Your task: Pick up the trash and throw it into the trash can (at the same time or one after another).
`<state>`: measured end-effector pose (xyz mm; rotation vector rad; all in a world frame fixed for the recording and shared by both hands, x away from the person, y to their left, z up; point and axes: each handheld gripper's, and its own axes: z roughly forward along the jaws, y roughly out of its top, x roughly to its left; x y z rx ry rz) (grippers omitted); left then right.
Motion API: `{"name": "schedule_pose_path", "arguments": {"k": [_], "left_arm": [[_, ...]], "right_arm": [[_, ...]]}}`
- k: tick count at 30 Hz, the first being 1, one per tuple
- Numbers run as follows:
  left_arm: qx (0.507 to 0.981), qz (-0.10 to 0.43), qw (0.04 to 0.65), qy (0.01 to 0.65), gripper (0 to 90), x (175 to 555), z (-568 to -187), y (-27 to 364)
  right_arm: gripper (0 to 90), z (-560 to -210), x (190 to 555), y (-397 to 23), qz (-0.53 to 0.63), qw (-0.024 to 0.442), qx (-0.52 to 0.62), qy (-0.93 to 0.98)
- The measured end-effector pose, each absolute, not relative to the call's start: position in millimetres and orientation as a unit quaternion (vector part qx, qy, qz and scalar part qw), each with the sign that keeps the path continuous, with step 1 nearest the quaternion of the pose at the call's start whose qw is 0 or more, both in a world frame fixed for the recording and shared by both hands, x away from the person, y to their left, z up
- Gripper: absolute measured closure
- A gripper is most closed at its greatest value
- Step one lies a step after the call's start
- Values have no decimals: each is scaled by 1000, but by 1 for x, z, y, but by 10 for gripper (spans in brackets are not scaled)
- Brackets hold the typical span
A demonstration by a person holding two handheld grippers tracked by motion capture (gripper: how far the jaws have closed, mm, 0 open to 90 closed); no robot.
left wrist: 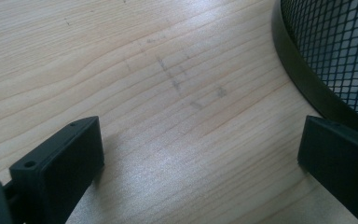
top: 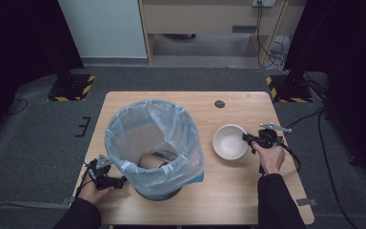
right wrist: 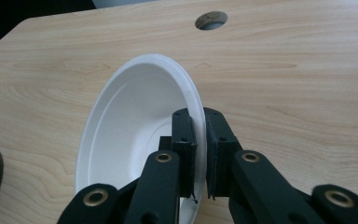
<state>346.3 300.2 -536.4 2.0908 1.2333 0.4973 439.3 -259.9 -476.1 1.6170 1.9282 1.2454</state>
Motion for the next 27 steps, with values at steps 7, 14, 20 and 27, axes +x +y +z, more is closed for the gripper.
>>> {"name": "schedule_pose_path", "arguments": {"k": [7, 14, 20, 27], "left_arm": [[798, 190, 326, 471, 0, 346, -536, 300], [798, 190, 326, 471, 0, 346, -536, 300], [798, 190, 326, 471, 0, 346, -536, 300], [798, 190, 326, 471, 0, 346, -536, 300]], "right_arm": [[845, -463, 436, -264, 455, 184, 563, 665], [845, -448, 431, -269, 487, 207, 558, 640], [845, -438, 428, -274, 509, 215, 556, 621], [845, -426, 422, -280, 534, 229, 551, 599]]}}
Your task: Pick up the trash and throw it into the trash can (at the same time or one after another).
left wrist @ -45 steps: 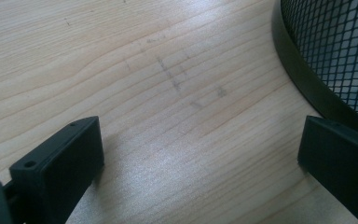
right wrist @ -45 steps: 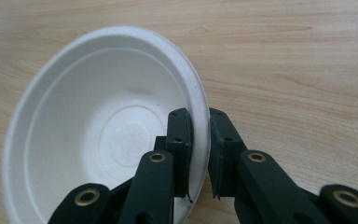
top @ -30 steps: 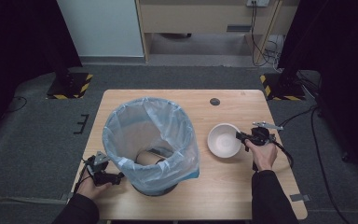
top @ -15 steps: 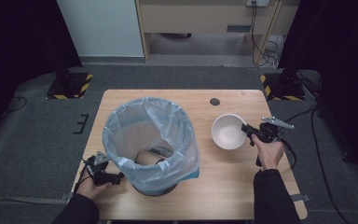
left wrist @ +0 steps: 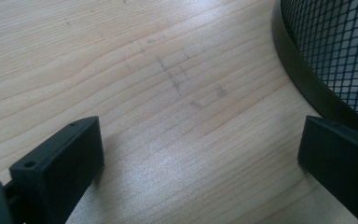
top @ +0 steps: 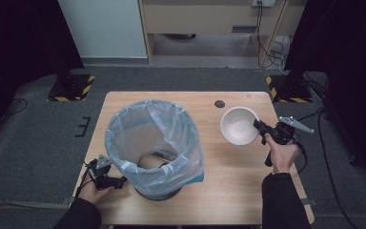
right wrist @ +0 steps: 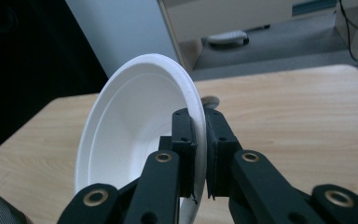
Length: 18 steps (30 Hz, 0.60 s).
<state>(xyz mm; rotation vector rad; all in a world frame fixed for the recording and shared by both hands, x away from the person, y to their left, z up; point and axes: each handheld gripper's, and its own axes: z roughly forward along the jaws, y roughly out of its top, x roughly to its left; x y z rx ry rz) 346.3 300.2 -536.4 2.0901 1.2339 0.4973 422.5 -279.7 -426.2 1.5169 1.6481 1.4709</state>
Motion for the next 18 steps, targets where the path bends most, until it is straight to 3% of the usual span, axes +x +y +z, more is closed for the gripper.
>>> {"name": "schedule_pose_path", "arguments": {"k": [18], "left_arm": [[798, 190, 326, 471, 0, 346, -536, 300]], "right_arm": [[845, -375, 398, -292, 604, 315, 509, 526]]}}
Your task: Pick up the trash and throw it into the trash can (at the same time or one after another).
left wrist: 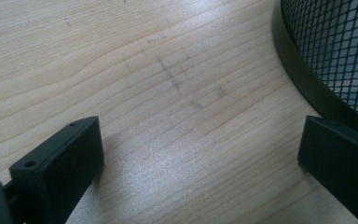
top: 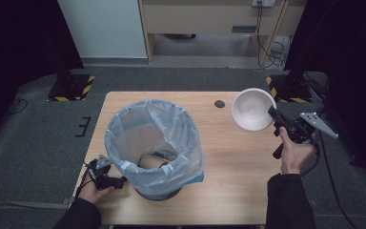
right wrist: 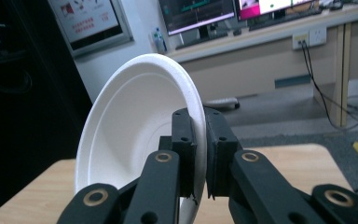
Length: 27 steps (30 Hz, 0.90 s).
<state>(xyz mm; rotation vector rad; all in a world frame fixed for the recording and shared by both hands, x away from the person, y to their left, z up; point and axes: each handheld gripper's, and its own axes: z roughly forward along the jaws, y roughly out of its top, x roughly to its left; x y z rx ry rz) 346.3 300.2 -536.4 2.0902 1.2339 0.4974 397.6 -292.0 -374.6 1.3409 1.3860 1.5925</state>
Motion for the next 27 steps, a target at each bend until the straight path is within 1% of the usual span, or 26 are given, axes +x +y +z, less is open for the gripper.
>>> {"name": "schedule_pose_path", "arguments": {"k": [10, 27], "left_arm": [[798, 190, 326, 471, 0, 346, -536, 300], [798, 190, 326, 471, 0, 346, -536, 300]], "right_arm": [[845, -350, 385, -291, 636, 338, 476, 504], [845, -306, 356, -276, 699, 343, 401, 483]]}}
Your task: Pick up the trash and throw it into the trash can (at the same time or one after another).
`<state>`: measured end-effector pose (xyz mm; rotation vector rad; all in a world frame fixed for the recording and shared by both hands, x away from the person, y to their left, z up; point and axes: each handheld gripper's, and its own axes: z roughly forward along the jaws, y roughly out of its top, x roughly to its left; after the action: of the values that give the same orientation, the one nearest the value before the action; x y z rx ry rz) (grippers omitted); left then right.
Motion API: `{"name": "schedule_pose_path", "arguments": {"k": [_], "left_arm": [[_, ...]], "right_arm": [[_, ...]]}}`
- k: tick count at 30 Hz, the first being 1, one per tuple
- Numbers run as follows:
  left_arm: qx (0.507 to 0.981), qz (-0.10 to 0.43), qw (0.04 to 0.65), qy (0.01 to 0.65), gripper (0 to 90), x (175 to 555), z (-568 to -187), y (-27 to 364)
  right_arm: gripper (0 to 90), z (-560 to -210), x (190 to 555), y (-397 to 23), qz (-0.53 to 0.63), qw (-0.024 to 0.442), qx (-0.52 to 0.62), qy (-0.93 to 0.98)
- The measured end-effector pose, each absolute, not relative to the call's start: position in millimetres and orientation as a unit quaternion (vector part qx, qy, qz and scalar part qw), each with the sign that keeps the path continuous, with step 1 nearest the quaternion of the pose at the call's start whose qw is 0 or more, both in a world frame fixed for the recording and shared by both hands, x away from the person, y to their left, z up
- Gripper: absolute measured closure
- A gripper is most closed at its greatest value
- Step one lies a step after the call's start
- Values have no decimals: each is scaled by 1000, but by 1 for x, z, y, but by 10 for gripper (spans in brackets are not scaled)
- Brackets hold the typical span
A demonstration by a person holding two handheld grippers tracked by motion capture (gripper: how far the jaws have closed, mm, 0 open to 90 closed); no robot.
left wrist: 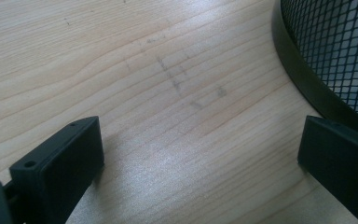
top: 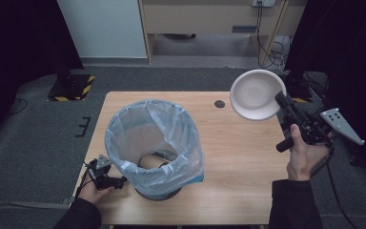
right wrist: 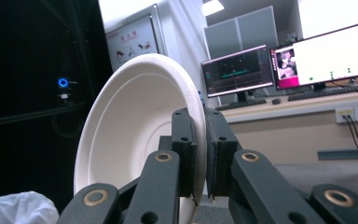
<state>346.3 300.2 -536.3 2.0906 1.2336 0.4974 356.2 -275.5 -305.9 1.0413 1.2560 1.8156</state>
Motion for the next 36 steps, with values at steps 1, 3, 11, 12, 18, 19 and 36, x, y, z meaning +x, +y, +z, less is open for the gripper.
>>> {"name": "schedule_pose_path", "arguments": {"k": [1, 3, 11, 12, 18, 19, 36], "left_arm": [[798, 190, 326, 471, 0, 346, -536, 300], [798, 190, 326, 471, 0, 346, -536, 300], [798, 190, 326, 471, 0, 346, -536, 300], [798, 190, 326, 471, 0, 346, -536, 300], [798, 190, 326, 471, 0, 346, -536, 300], [798, 190, 326, 471, 0, 346, -536, 300], [798, 190, 326, 471, 0, 346, -536, 300]], "right_arm": [[845, -304, 355, -274, 701, 344, 396, 483], [845, -301, 352, -273, 705, 344, 390, 482], [845, -290, 344, -264, 720, 336, 365, 485], [845, -289, 343, -263, 721, 336, 362, 486], [845, -284, 339, -253, 732, 322, 344, 493], [845, -284, 339, -251, 733, 320, 341, 494], [845, -272, 332, -189, 753, 250, 275, 543]]}}
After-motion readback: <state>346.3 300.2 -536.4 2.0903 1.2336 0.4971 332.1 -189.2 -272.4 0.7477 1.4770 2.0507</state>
